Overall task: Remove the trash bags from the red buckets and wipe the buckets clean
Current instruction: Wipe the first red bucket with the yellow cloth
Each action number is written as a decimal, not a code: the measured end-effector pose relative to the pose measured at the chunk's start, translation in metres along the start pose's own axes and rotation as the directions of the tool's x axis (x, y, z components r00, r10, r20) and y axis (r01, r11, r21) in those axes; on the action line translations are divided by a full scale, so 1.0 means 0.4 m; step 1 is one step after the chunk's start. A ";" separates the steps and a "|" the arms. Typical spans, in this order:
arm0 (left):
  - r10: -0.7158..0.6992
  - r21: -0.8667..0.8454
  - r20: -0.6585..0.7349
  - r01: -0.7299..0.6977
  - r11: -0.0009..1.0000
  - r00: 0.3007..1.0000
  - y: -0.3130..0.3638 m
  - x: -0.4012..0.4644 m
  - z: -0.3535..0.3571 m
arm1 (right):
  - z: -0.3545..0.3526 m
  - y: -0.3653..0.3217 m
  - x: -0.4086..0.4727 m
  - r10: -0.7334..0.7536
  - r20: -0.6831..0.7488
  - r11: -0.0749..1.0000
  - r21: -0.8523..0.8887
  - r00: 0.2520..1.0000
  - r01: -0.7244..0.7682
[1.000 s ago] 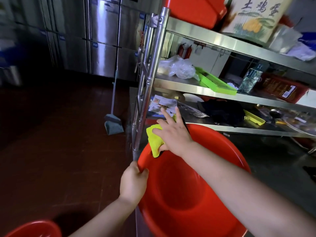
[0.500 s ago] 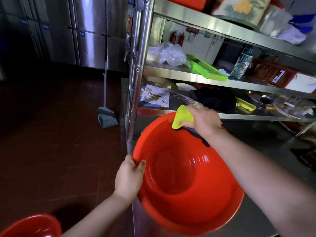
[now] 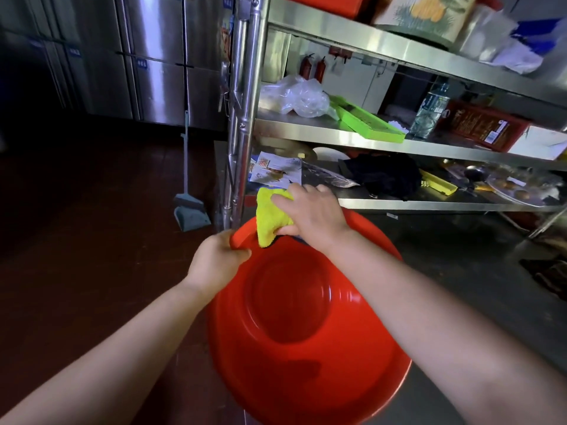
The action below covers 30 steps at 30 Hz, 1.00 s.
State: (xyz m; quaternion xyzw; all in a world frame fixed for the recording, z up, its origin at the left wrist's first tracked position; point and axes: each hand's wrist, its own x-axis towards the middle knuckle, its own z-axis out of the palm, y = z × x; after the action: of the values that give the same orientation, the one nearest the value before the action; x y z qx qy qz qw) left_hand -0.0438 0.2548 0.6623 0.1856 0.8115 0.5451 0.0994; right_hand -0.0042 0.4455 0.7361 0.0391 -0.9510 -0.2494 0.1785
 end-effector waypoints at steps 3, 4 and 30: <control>-0.118 -0.209 -0.120 0.091 0.974 0.986 -0.051 -0.026 -0.027 | 0.025 0.044 -0.018 0.226 0.040 0.970 0.077 0.973 -0.229; -0.177 -0.292 -0.171 0.122 0.949 0.969 -0.071 -0.038 -0.036 | 0.038 0.060 -0.033 0.317 0.070 0.940 0.112 0.946 -0.323; 0.062 0.164 0.008 -0.063 0.985 0.998 0.015 0.022 0.052 | 0.037 0.032 -0.048 -0.246 -0.381 0.966 -0.175 0.891 0.192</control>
State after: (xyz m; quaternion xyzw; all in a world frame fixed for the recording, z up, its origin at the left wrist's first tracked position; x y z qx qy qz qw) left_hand -0.0430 0.2780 0.6601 0.2194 0.8472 0.4790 0.0679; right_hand 0.0085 0.4666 0.7241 0.1842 -0.8653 -0.3173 0.3416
